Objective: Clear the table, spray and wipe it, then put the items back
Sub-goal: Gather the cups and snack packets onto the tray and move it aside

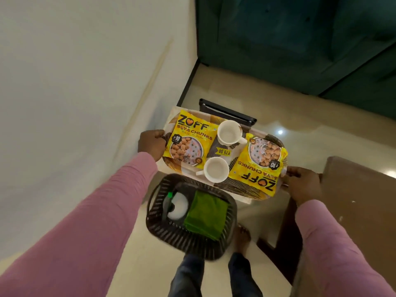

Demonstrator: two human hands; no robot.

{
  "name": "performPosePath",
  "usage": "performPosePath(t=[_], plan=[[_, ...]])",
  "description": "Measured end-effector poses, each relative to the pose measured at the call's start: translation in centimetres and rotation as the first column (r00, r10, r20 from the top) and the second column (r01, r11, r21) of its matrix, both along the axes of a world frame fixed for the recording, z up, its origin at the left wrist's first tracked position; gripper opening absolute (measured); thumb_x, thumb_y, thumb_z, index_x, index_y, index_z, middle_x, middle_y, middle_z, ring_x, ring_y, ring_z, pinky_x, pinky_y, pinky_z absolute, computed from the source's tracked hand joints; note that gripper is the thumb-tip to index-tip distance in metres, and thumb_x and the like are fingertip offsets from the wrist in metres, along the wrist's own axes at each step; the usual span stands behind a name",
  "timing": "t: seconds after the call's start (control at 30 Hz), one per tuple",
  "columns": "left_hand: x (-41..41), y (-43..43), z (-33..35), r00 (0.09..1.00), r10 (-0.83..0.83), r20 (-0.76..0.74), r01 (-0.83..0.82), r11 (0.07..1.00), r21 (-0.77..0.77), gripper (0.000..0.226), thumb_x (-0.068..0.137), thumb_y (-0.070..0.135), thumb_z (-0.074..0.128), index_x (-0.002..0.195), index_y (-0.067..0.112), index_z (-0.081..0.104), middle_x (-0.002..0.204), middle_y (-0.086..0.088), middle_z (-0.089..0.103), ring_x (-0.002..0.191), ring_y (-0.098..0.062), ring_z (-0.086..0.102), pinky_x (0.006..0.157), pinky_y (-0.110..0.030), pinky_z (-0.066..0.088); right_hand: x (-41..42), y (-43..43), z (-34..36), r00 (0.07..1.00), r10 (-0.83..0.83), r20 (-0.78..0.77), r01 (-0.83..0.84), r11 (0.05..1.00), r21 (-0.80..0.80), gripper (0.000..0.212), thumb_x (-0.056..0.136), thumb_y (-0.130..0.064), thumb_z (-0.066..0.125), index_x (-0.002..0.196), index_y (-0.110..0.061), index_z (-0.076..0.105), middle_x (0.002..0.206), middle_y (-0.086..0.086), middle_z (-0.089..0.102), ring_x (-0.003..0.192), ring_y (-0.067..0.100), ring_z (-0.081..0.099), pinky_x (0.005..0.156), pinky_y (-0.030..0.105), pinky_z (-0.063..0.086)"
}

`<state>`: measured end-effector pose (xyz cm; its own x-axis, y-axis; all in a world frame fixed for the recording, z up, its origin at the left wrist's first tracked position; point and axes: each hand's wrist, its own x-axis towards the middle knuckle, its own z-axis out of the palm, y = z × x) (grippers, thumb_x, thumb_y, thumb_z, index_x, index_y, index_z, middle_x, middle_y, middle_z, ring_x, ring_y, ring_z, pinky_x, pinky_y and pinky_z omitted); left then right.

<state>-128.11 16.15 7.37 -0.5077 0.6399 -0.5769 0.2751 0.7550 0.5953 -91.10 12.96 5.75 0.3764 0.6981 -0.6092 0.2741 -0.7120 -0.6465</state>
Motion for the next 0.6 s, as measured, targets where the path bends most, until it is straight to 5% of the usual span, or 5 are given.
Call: performPosePath(t=[0.2,0.37,0.47,0.6], plan=[[-3.6,4.4,-11.0,0.998,0.049,0.039,-0.05,0.998,0.025,0.041,0.089,-0.005,0.055,0.128,0.004,0.064,0.124,-0.016,0.066,0.107,-0.03,0.065,0.095,-0.043,0.055,-3.9,4.3,-10.2,0.998,-0.061,0.017,0.061,0.998,-0.002,0.02,0.088,0.009,0.054,0.089,-0.007,0.065,0.082,0.012,0.066,0.069,0.02,0.064,0.048,0.018,0.053],[-4.3,3.4,-17.4,0.99,0.11,0.09,-0.109,0.994,-0.023,0.039,0.088,-0.01,0.054,0.124,0.002,0.064,0.117,-0.018,0.067,0.097,-0.029,0.068,0.087,-0.043,0.058,-4.6,4.1,-16.2,0.998,-0.01,0.056,0.014,0.998,-0.069,0.016,0.087,0.008,0.056,0.083,-0.005,0.065,0.081,0.018,0.067,0.067,0.029,0.066,0.057,0.031,0.059],[-4.0,2.5,-19.0,0.99,0.099,0.096,-0.096,0.995,-0.035,0.038,0.089,-0.011,0.052,0.117,0.009,0.069,0.105,-0.012,0.068,0.072,-0.013,0.066,0.064,-0.027,0.058,-4.6,3.1,-18.3,0.997,-0.007,0.073,0.016,0.992,-0.127,0.011,0.087,0.002,0.059,0.087,-0.006,0.067,0.09,0.022,0.069,0.081,0.035,0.069,0.076,0.047,0.058],[-4.0,1.6,-19.8,0.993,0.048,0.106,-0.041,0.997,-0.064,0.047,0.092,-0.01,0.049,0.136,0.005,0.055,0.13,-0.013,0.06,0.078,-0.008,0.062,0.055,-0.018,0.053,-4.6,2.0,-19.8,0.999,-0.019,0.051,0.027,0.985,-0.169,0.013,0.087,0.001,0.06,0.089,-0.009,0.067,0.094,0.019,0.069,0.085,0.033,0.069,0.079,0.05,0.057]])
